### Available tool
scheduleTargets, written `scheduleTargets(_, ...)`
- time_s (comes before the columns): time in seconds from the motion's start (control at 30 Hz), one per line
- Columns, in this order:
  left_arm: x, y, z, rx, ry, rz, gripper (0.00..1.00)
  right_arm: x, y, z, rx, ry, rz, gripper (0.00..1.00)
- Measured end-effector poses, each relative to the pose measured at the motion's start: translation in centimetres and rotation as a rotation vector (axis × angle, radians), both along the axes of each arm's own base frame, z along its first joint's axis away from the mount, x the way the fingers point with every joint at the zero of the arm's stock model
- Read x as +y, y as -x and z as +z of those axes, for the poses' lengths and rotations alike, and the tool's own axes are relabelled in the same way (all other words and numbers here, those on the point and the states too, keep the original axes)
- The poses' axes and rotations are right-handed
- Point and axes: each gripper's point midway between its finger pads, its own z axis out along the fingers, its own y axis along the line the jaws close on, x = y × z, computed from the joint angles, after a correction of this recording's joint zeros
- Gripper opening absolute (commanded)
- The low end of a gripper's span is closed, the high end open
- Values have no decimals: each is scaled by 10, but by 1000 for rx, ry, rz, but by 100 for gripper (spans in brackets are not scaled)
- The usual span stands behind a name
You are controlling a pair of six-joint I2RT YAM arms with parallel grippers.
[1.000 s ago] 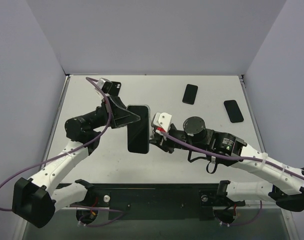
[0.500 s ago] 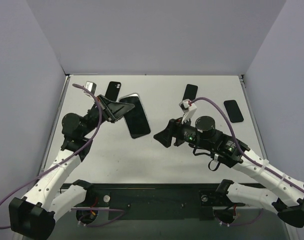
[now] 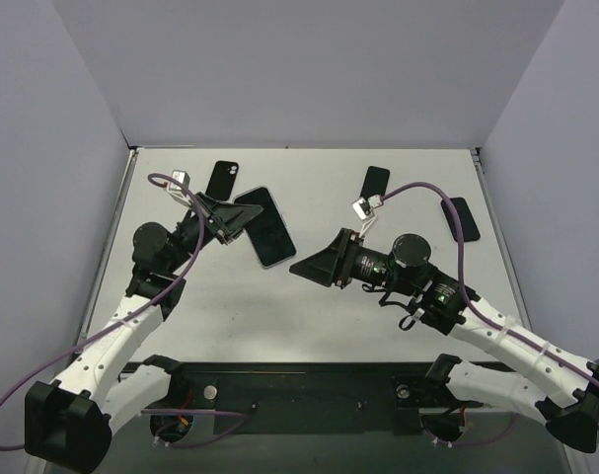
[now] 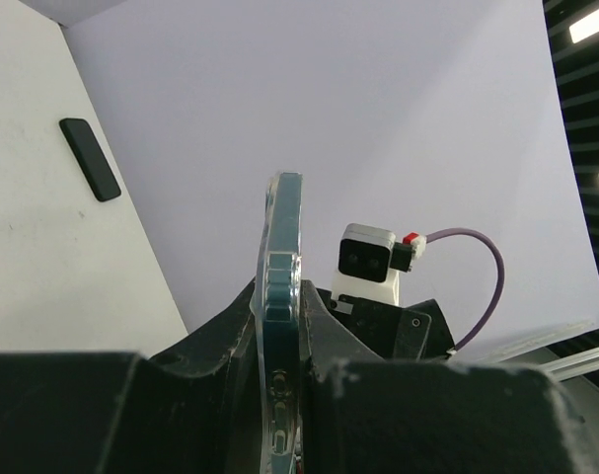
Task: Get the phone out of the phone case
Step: Remove the phone case from the phone.
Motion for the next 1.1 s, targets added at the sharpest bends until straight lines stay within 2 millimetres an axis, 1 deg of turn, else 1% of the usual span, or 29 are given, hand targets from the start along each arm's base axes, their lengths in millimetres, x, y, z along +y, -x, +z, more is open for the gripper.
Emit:
scheduleTargets(0.1, 0, 1, 2, -5, 6, -1, 0, 1, -7, 5, 34, -51, -14, 41)
scheduleTargets(0.2, 0, 1, 3, -4, 8, -2, 0, 2, -18, 11, 77, -128, -31, 37)
scheduleTargets(0.33, 4, -2, 5, -6, 15, 18, 0, 2, -31, 6, 155, -201, -42, 34)
scheduleTargets(0.43, 4, -2, 4, -3, 16, 21, 0, 4, -35, 5, 189, -233, -37, 34)
scheduleTargets(0.6, 4, -1, 6, 1, 29, 17, 0, 7, -37, 9, 201, -261, -30, 34)
scheduleTargets(0.7, 4, -1, 7, 0, 29, 15, 0, 9, -39, 8, 207, -262, -30, 34)
scheduleTargets(0.77, 2, 0, 6, -1, 26, 9, 0, 12, -41, 7, 209, -256, -28, 31)
scheduleTargets(0.83, 0, 1, 5, -2, 21, 2, 0, 17, -44, 7, 210, -250, -22, 26)
scheduleTargets(0.87, -1, 2, 3, 2, 17, -3, 0, 19, -46, 6, 212, -246, -19, 18)
scheduleTargets(0.9, -3, 3, 2, 3, 13, -7, 0, 23, -47, 5, 214, -242, -13, 13)
scheduleTargets(0.93, -4, 3, 1, 5, 8, -12, 0, 26, -48, 3, 216, -236, -8, 3)
scheduleTargets(0.97, -5, 4, 0, 6, 4, -17, 1, 29, -49, 0, 222, -232, -2, 0)
scheduleTargets(1.0, -6, 3, -2, 8, -3, -16, 7, 31, -50, -2, 226, -229, 7, 0)
scheduleTargets(1.03, -5, 3, -5, 23, -4, -15, 18, 33, -50, -2, 224, -233, 13, 0)
scheduleTargets(1.07, -5, 1, -6, 33, -4, -12, 24, 33, -50, -1, 227, -235, 15, 0)
scheduleTargets(1.1, -5, 1, -6, 33, -5, -11, 34, 34, -49, -1, 231, -236, 23, 0)
